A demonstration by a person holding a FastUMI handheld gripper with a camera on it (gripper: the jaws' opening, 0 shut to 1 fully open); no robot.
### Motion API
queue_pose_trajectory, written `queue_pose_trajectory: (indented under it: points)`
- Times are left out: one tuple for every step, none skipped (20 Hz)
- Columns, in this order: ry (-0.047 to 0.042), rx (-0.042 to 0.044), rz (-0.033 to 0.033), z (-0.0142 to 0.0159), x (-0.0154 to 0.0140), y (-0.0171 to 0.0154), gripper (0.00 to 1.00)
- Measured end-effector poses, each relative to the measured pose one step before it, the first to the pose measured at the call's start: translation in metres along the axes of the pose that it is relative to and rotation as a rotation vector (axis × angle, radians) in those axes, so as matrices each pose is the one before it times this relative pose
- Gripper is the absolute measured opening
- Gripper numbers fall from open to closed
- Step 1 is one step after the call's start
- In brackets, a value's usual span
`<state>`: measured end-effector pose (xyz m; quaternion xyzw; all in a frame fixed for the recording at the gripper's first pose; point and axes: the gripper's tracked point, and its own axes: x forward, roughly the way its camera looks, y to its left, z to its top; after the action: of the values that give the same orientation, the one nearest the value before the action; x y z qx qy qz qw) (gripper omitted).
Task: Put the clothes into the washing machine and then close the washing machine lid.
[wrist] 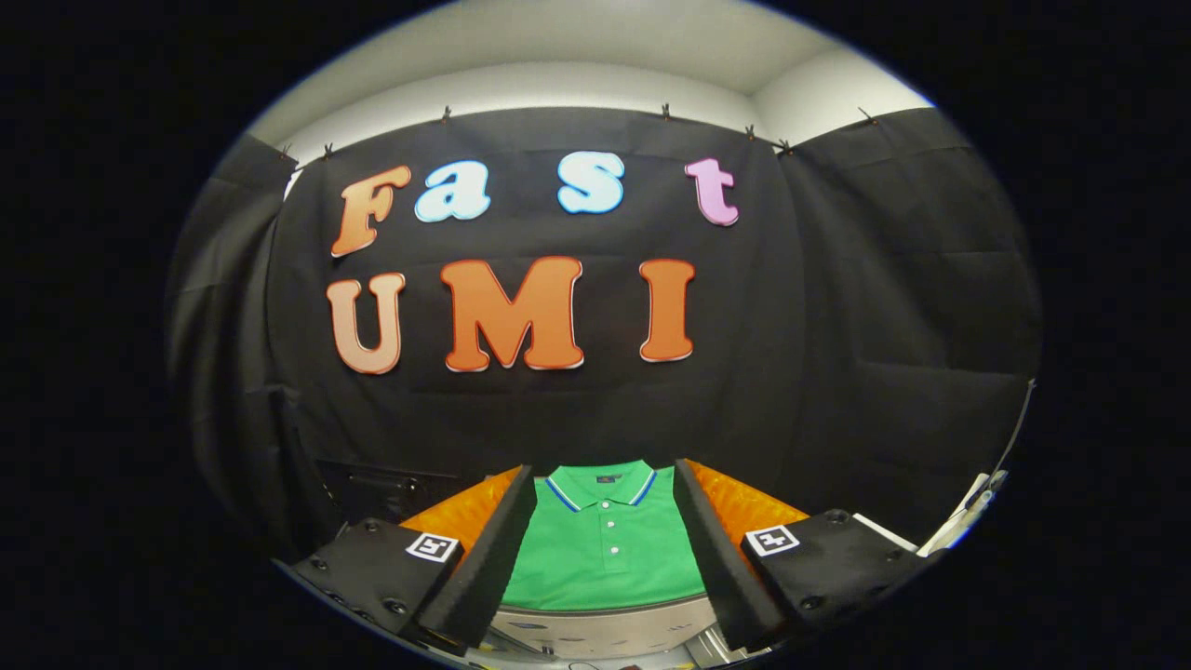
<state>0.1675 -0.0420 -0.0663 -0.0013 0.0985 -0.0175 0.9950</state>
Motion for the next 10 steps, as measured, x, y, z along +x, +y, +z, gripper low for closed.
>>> queue_pose_trajectory:
  points:
    - [0.03521, 0.00176, 0.01538, -0.00879, 0.01546, 0.00299, 0.96]
    - [0.03353, 0.00399, 0.01045, -0.01011, 0.01692, -0.00090, 0.96]
    - [0.04386, 0.00732, -0.00429, -0.01191, 0.01673, -0.00550, 0.97]
    - [0.03213, 0.00983, 0.00374, -0.01007, 0.01808, -0.00380, 0.97]
    - [0.03704, 0.00701, 0.00061, -0.00870, 0.01330, -0.00189, 0.97]
    - [0.03012, 0.00444, -0.00408, -0.00730, 0.01495, -0.00342, 0.97]
    - [0.03527, 0.00221, 0.00238, -0.00640, 0.01519, -0.00220, 0.97]
    - [0.03068, 0.00435, 0.00462, -0.00652, 0.01460, -0.00199, 0.97]
    - [0.03919, 0.00004, 0.00400, -0.00726, 0.01465, -0.00216, 0.97]
    - [0.03987, -0.00244, 0.00512, -0.00798, 0.01323, -0.00124, 0.97]
